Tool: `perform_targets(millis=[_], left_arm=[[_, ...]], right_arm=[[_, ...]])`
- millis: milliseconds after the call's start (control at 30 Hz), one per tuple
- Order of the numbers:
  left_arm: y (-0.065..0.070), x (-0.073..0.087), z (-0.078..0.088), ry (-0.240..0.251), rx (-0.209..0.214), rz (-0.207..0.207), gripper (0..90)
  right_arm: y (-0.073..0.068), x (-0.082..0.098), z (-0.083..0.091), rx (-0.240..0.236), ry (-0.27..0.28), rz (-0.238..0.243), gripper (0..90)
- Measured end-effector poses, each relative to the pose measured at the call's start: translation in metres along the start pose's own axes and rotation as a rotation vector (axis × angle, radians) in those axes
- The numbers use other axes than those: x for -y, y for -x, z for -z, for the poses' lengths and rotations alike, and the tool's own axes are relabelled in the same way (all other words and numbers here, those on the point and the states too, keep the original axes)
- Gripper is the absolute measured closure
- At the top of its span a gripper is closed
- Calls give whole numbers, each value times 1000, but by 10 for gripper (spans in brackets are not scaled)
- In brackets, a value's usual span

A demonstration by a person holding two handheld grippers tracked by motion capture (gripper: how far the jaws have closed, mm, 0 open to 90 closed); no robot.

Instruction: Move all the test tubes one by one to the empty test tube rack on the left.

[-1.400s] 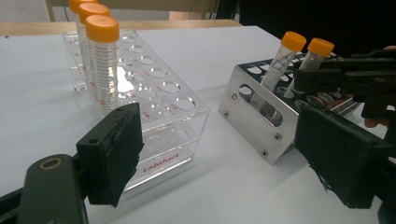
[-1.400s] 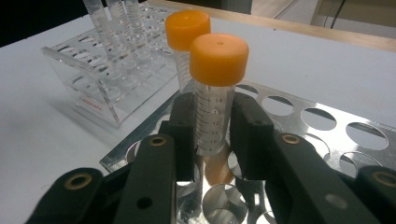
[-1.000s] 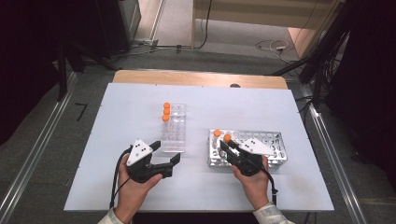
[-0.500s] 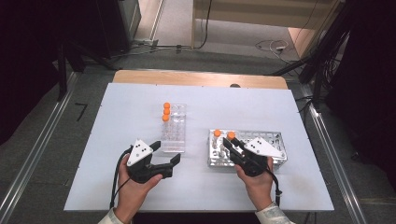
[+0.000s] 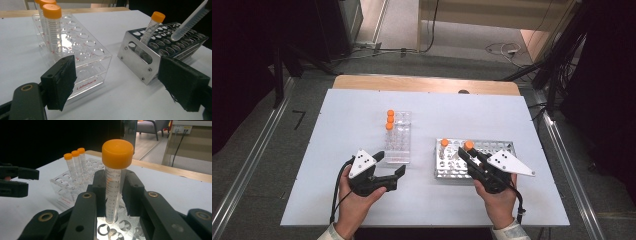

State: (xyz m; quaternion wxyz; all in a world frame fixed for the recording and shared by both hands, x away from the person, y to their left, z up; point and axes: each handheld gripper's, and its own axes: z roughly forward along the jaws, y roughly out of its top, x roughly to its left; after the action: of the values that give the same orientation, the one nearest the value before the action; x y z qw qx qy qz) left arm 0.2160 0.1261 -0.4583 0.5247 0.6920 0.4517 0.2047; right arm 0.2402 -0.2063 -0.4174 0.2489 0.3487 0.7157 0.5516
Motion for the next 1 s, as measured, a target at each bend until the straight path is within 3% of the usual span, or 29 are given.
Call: perform_targets(millis=[400,1000], left_arm=[[1,0,1,10,4,-5,158],[5,-2,3,17,17,-9,169]], right_arm=[[-8,5,11,-39,-15,18,719],[-32,16,4,-116,-60,57,719]])
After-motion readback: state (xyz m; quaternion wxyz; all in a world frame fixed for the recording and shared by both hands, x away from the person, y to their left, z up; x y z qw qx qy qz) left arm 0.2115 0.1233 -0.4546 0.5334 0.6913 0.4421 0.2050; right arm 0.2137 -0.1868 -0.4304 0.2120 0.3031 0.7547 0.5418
